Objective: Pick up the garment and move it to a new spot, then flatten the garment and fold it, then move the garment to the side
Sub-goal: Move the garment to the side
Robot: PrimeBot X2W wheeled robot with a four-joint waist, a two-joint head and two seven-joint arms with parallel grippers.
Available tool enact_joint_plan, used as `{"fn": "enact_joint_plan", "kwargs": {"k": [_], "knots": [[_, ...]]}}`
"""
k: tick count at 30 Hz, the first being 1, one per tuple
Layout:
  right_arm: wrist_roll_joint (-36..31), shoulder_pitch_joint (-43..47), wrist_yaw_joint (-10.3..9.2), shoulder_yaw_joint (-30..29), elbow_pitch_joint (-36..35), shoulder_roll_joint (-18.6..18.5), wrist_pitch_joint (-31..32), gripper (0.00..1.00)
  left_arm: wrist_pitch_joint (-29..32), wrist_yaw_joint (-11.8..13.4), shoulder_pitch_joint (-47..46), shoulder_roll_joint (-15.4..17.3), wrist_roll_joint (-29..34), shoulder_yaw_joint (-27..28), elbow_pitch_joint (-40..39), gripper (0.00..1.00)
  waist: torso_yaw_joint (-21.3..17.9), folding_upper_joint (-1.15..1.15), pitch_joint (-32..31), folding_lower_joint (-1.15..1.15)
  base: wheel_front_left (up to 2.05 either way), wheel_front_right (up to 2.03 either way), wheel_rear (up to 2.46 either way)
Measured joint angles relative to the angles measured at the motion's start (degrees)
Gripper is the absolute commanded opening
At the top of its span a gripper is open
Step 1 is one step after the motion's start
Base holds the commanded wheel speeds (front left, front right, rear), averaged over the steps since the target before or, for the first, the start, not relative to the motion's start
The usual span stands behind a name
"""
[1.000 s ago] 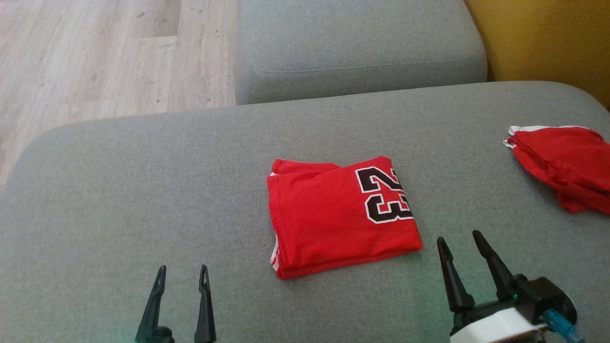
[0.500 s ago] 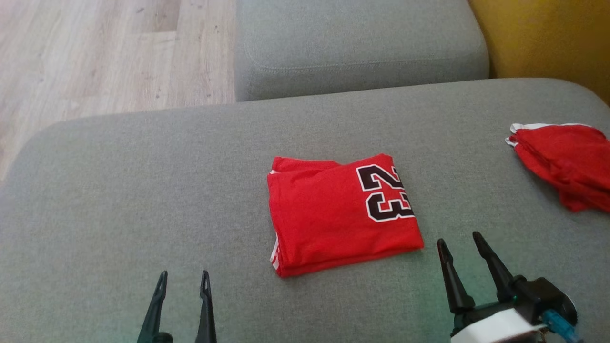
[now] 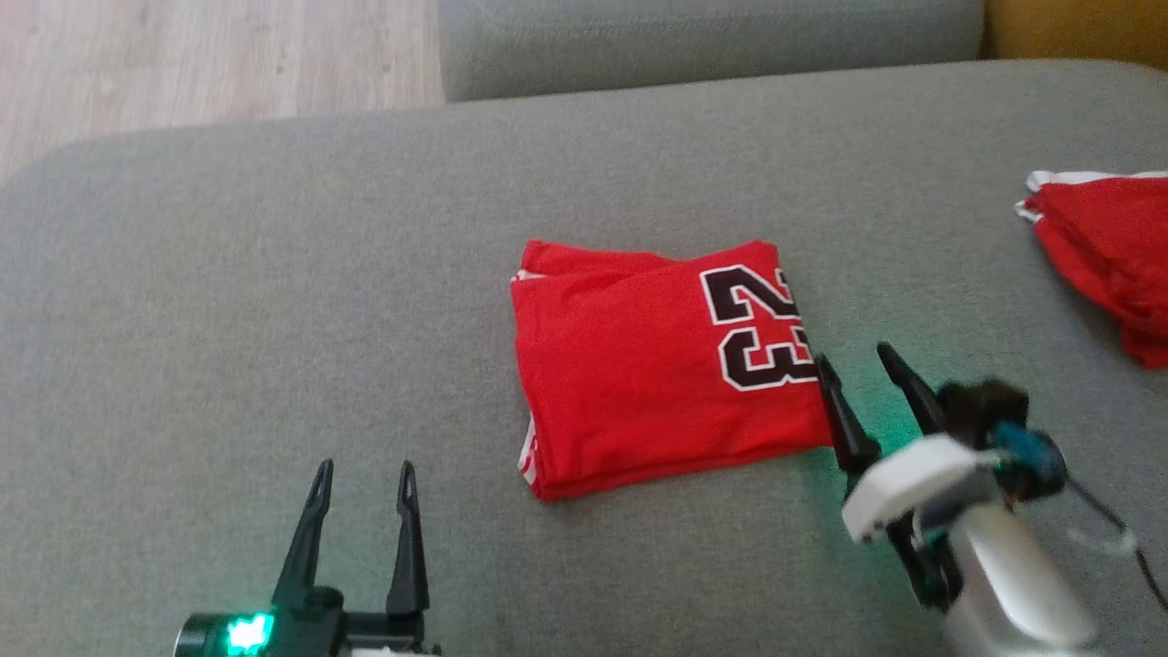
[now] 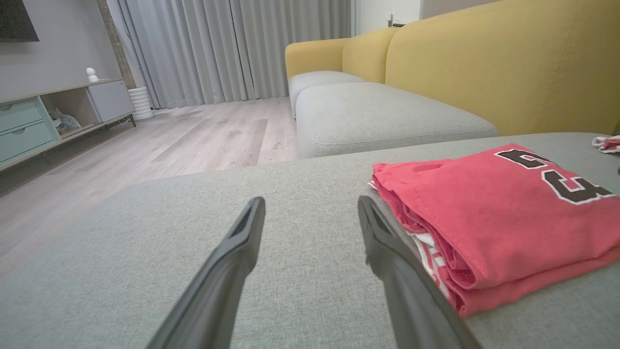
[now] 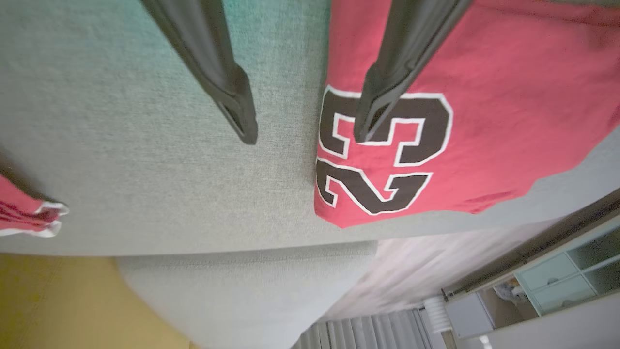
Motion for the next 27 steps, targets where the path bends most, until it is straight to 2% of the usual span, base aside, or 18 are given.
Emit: {"fn": "enact_joint_plan", "kwargs": {"k": [6,7,8,9,15,18,23,27], "knots": [[7.2,-7.9,0.0,4.2,7.3,-0.6,7.8,1.0,0.0,0.1,-1.8,-0.3,-0.2,-1.7,0.1,1.0,1.6,0.0,2.9,-0.01,0.0,0.0,0.0],[8.7,-8.5,0.0,5.4,8.2,-0.6,9.5,0.82,0.0,0.4,-2.0,-0.3,-0.2,-1.9,0.1,1.0,1.8,0.0,3.2,-0.02,0.0,0.0,0.0],[10.2,-9.1,0.0,6.6,9.1,-0.8,11.1,0.14,0.0,0.5,-2.1,-0.3,-0.2,-2.0,0.1,1.0,2.1,0.0,3.5,-0.02,0.0,0.0,0.0],[10.9,-9.5,0.0,7.6,9.3,-1.0,11.5,0.0,0.0,0.6,-2.3,-0.4,-0.3,-2.0,0.1,1.0,2.2,0.0,3.8,-0.02,0.0,0.0,0.0],[11.9,-12.8,0.0,10.5,9.5,-2.9,10.8,0.0,0.0,1.6,-3.4,-0.5,-0.8,-1.9,-0.8,1.0,1.1,0.0,5.7,-0.03,0.0,0.0,0.0],[10.3,-14.2,0.01,10.7,8.3,-5.3,10.3,0.0,0.0,1.9,-4.5,-0.5,-0.8,-1.9,-1.9,1.0,-0.4,0.0,7.4,-0.02,0.0,0.0,0.0],[7.8,-17.3,0.01,8.9,3.9,-11.5,11.4,0.0,0.0,2.1,-8.1,-0.5,-0.5,-1.8,-3.5,1.0,-3.4,0.0,10.7,-0.02,0.0,0.0,0.0],[5.8,-18.9,0.01,5.6,-1.6,-17.9,14.5,0.0,0.0,2.0,-10.6,-0.6,0.4,-1.8,-3.8,1.0,-5.8,0.0,13.9,-0.01,0.0,0.0,0.0]]}}
